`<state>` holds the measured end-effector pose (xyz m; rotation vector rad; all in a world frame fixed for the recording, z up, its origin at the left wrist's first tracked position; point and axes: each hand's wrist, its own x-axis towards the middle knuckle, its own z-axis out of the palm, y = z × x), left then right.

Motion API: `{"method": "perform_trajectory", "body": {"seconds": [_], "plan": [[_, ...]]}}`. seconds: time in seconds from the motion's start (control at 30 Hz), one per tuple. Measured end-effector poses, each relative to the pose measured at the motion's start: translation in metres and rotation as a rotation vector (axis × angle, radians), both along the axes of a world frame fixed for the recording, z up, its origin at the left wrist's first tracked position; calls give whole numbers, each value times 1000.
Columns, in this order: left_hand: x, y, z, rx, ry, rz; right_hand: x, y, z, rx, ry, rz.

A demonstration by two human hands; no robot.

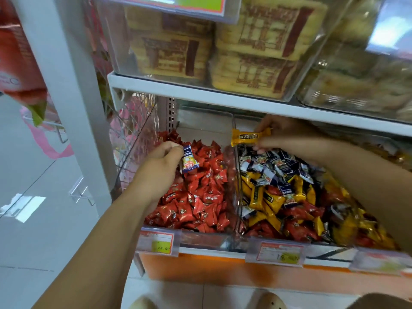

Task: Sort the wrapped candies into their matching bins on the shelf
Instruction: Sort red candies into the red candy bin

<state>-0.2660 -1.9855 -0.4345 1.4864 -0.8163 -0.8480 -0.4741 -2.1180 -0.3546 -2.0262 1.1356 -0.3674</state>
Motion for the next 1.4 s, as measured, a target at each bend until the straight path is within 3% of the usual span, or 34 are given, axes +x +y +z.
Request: {"method": "perform_trajectory", "body": {"seconds": [0.2, 0.33, 0.43, 0.7, 0.83, 0.93, 1.1, 1.4], "plan": [[-27, -1, 9, -48, 82, 19, -44, 22, -9, -248, 131, -164], [-30, 8, 14, -69, 203, 11, -53, 21, -16, -273, 111, -178], [-30, 17, 14, -45, 188, 17, -57, 19, -16, -308, 117, -237], [-63, 1, 17, 23, 118, -116, -147, 12, -6, -480, 192, -613], [-79, -7, 27, -10, 200, -142, -189, 10, -18, -409, 212, -738], [-85, -8, 36, -53, 277, -151, -200, 7, -26, -331, 208, -717], [-85, -2, 38, -23, 327, -174, -187, 14, -11, -493, 182, -638], [-46, 19, 34, 15, 383, -128, -58, 58, -5, -540, 208, -49]]}}
